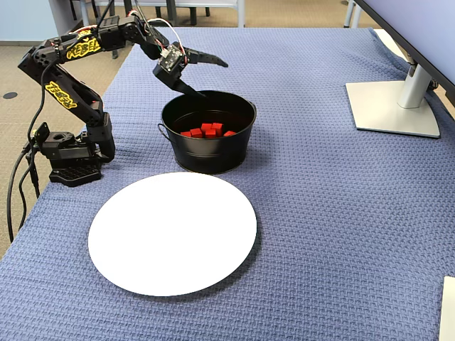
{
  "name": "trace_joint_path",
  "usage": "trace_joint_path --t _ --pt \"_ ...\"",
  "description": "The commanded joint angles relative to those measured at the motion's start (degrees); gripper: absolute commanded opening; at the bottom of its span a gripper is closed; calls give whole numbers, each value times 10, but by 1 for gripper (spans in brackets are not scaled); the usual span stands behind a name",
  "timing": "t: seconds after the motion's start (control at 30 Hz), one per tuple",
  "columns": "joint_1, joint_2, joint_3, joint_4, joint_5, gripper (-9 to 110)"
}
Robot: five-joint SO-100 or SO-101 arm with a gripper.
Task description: Pick up the red cubes from the white plate and place them in the black recipient
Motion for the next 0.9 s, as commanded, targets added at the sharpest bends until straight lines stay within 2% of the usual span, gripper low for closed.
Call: trace_joint_path --t 0.0,0.07,0.3,0.53,0.67,0.87 --pt "39 52 -79 83 16 23" --pt "69 76 -86 120 17 18" --pt "241 135 -76 194 -36 18" --pt "424 153 83 45 -97 12" --pt "461 148 175 -6 -116 7" --pt "455 177 263 -12 -108 1"
